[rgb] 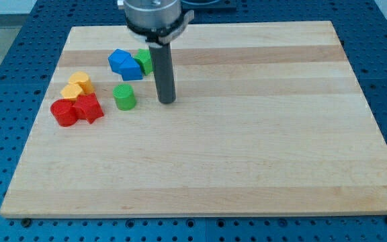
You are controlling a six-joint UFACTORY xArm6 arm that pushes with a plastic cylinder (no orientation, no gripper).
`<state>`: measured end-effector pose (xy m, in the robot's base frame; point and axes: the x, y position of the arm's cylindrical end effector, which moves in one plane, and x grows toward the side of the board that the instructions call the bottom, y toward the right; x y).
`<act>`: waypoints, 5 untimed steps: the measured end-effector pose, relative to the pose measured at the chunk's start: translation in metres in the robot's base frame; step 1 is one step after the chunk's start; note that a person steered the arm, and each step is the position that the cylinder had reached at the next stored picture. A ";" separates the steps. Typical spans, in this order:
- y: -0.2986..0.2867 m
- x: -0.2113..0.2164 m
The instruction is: Push the green circle into the red star
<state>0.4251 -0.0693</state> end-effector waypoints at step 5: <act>-0.018 -0.036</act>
<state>0.3887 -0.0874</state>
